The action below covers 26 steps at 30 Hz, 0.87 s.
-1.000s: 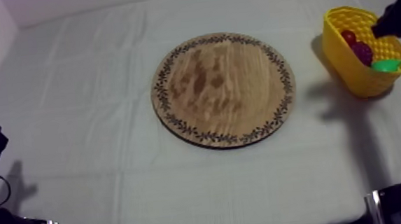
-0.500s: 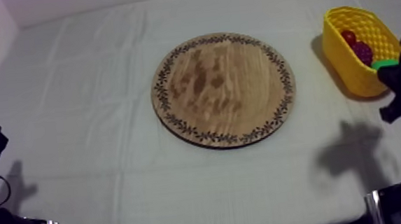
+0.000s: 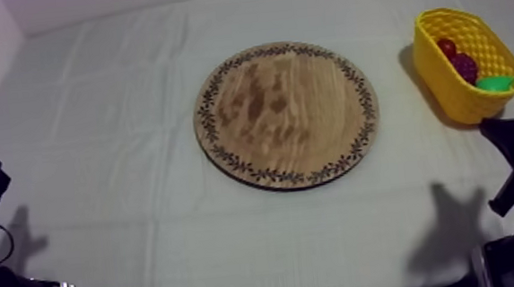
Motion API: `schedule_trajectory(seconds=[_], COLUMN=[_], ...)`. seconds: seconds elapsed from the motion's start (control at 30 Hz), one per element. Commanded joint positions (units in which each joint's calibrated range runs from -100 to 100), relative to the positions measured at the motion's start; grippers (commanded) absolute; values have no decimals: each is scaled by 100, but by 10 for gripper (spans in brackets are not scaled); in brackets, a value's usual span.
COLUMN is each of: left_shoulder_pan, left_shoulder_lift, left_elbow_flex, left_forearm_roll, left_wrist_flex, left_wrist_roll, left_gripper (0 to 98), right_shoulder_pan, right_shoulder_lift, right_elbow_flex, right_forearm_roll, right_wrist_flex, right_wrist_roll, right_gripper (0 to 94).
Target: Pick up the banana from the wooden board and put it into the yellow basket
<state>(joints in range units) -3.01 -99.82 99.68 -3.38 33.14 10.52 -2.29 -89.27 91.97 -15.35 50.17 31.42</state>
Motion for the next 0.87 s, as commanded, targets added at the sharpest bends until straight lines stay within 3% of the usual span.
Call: schedule_trajectory(seconds=[0.0,0.17,0.37,0.83], left_shoulder_pan=[1,1,1,1], left_shoulder_lift=[0,0,0,0], left_elbow_flex=[-1,-1,-1,-1], left_forearm_roll=[-2,-2,-2,-2], left_wrist_flex=[1,1,1,1], left_wrist_roll=[1,1,1,1], left_gripper=[1,1,1,1], right_shoulder_pan=[-74,-163,-81,-355], right_shoulder_lift=[-274,-566,-631,-649], right_elbow_flex=[69,349,664,758], right_forearm_roll=[298,901,1208,1355], right_wrist_flex=[-35,-319,-1118,-1338], right_wrist_roll=[-1952,-2621,-2770,-1970], right_gripper=[25,10,7,7])
